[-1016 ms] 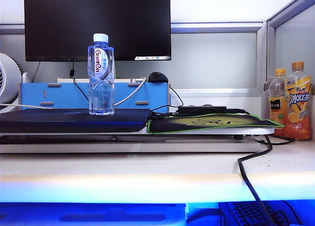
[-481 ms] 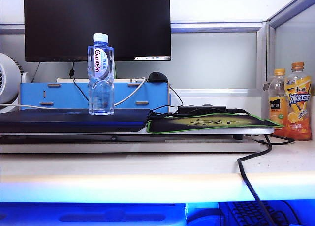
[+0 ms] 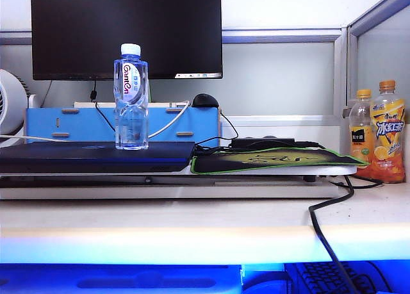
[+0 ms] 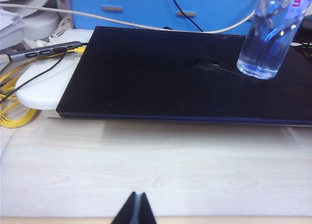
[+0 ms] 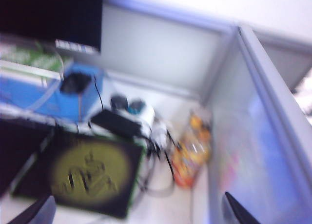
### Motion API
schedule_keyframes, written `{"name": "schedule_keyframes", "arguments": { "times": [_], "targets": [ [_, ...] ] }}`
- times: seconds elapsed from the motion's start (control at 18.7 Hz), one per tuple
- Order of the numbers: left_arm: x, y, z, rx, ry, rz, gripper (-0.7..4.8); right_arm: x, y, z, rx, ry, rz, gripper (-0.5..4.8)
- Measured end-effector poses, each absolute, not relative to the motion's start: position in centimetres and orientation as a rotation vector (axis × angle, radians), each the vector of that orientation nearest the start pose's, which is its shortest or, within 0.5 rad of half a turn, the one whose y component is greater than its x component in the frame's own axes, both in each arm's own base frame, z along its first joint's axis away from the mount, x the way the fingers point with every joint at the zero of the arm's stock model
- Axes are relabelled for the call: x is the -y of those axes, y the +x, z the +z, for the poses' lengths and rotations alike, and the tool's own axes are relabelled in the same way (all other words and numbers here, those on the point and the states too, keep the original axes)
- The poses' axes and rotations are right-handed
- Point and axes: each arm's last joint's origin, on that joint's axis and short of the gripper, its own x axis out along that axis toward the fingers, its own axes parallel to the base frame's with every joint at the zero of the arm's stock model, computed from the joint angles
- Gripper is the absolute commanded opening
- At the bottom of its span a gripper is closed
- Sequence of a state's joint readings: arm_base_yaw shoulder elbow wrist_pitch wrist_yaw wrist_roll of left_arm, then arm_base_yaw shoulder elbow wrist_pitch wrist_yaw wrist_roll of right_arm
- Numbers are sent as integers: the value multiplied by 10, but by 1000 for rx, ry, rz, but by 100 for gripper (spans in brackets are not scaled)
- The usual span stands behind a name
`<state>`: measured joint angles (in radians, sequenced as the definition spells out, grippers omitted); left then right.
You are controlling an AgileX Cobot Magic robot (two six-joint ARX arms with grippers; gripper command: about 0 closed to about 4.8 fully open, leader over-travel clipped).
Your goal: Pick up the mineral water bottle and place it on the laptop.
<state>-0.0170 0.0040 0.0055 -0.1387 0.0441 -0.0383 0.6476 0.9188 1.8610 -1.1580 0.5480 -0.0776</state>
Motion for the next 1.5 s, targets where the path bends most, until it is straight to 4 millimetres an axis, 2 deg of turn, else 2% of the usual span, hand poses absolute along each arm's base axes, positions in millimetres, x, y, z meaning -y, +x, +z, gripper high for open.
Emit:
{"name": "schedule_keyframes", "arguments": {
  "times": [0.16,0.27,0.32,0.48,0.59,0.75,0.86,1.02,1.34,1.5],
  "targets": [
    [3,97,152,-138,-40,-59,-2,5,19,512,-171,-199,90,464],
    [3,97,152,-138,-40,-59,-2,8,15,498,-170,-212,91,464],
    [3,97,152,-138,-40,-59,-2,6,17,481,-179,-224,92,464],
    [3,97,152,-138,-40,-59,-2,-3,30,440,-203,-244,104,464],
    [3,97,152,-138,-40,-59,-2,-14,44,406,-231,-262,121,465],
    [3,97,152,-138,-40,-59,-2,-31,65,352,-191,-232,158,474],
    [3,97,152,-138,-40,-59,-2,-43,80,324,-154,-191,174,474],
    [3,97,152,-138,-40,-59,-2,-57,93,295,-121,-93,260,474],
    [3,97,152,-138,-40,-59,-2,-74,113,241,-189,-46,328,474],
    [3,97,152,-138,-40,-58,-2,-76,116,224,-199,-43,327,474]
  ]
}}
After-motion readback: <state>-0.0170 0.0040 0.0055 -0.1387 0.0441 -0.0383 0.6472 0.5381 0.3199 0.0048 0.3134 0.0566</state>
